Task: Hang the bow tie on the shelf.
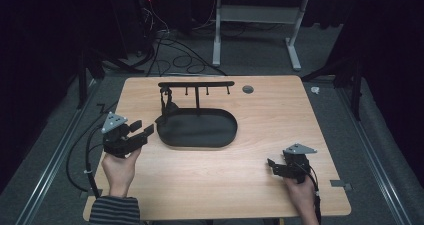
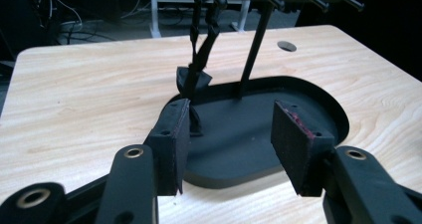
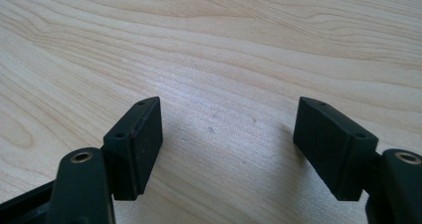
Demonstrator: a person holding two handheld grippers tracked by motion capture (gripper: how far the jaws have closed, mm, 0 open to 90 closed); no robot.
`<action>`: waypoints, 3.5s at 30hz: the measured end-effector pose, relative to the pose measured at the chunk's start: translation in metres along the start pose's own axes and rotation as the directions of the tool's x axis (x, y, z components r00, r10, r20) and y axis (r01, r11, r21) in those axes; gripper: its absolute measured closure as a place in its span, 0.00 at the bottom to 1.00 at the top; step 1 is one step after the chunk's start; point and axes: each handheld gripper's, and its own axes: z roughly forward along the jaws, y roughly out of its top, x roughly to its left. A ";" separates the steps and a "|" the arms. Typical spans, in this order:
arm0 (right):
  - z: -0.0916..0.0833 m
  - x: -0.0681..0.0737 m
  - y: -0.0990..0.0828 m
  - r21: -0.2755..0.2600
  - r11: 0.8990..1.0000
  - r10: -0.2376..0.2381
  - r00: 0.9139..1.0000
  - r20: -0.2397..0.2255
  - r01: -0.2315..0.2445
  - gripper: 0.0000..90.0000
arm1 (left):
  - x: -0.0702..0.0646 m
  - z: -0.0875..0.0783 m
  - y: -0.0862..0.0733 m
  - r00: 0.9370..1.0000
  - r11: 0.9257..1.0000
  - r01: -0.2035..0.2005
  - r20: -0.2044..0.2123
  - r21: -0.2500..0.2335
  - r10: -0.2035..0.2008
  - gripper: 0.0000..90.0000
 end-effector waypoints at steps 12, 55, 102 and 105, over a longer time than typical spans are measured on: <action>0.000 0.000 0.000 -0.001 1.000 -0.004 1.000 0.001 0.004 0.32 | -0.004 -0.001 -0.012 1.000 1.000 0.004 0.011 0.006 -0.004 0.55; 0.000 0.000 0.000 0.000 1.000 -0.003 1.000 0.001 0.003 0.32 | -0.025 0.007 -0.041 0.998 0.999 -0.012 0.059 0.053 0.009 0.54; 0.000 0.000 0.000 0.000 1.000 -0.005 1.000 0.001 0.005 0.32 | -0.031 0.040 -0.077 0.999 0.988 0.000 0.054 0.152 -0.008 0.53; 0.000 0.000 0.000 0.000 1.000 -0.004 1.000 0.001 0.004 0.32 | -0.032 0.042 -0.079 0.998 0.987 0.003 0.056 0.158 -0.012 0.53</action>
